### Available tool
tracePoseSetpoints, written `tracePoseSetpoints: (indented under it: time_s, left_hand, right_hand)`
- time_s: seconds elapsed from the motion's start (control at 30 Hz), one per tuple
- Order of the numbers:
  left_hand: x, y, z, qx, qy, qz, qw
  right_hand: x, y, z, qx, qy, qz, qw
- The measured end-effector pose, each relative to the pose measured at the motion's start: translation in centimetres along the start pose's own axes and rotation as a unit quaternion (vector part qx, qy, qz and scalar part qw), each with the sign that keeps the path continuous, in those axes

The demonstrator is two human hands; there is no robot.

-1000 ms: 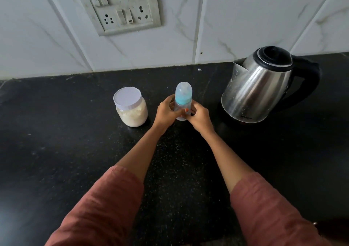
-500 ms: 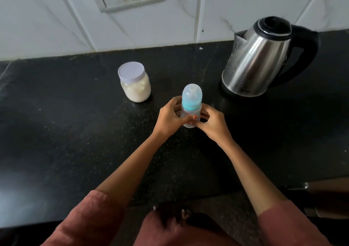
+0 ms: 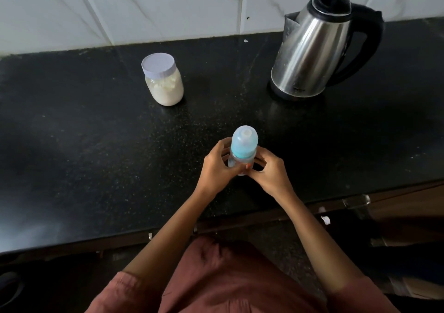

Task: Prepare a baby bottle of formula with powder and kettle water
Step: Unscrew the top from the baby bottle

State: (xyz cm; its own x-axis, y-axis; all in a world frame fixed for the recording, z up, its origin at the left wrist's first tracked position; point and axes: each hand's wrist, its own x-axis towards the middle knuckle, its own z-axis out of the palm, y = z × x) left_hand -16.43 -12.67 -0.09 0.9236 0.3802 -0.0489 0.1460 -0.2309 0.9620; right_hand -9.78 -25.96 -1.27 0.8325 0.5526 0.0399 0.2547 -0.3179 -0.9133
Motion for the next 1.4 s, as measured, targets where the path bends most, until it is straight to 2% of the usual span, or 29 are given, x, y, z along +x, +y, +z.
tracePoseSetpoints:
  time_s: [0.2,0.3,0.4,0.57,0.77,0.97,1.13,1.4]
  left_hand:
    - [-0.6,-0.1,0.2,-0.002,0.002,0.007,1.000]
    - [-0.6,-0.2,0.2,0.005,-0.004,0.012,1.000]
    - [-0.5,-0.6,0.1,0.014,-0.014,0.014,1.000]
    - [-0.4,-0.9,0.4,-0.002,-0.031,0.013,0.999]
    - [-0.6,-0.7,1.4,-0.021,0.013,0.018,1.000]
    - [-0.2,-1.2,1.3,0.020,0.020,0.049,0.998]
    - [-0.1,-1.4,1.1,0.021,0.017,0.059,0.998]
    - [0.3,-1.5,0.9,0.010,-0.003,0.052,0.999]
  right_hand:
    - [-0.7,-0.2,0.0,0.001,0.000,0.011,1.000]
    - [-0.5,-0.9,-0.7,-0.038,-0.054,0.038,0.997]
    - [-0.1,-2.1,-2.8,-0.138,-0.117,0.086,0.980]
    - [0.3,-6.6,-4.8,-0.117,-0.069,0.037,0.990]
    - [0.8,-8.5,-2.0,-0.250,-0.012,0.038,0.967]
    - [0.9,-8.3,-0.3,-0.335,0.049,0.026,0.941]
    - [1.6,-8.8,-0.7,-0.333,0.028,0.024,0.942]
    - [2.4,-9.7,-2.2,-0.338,-0.057,0.023,0.939]
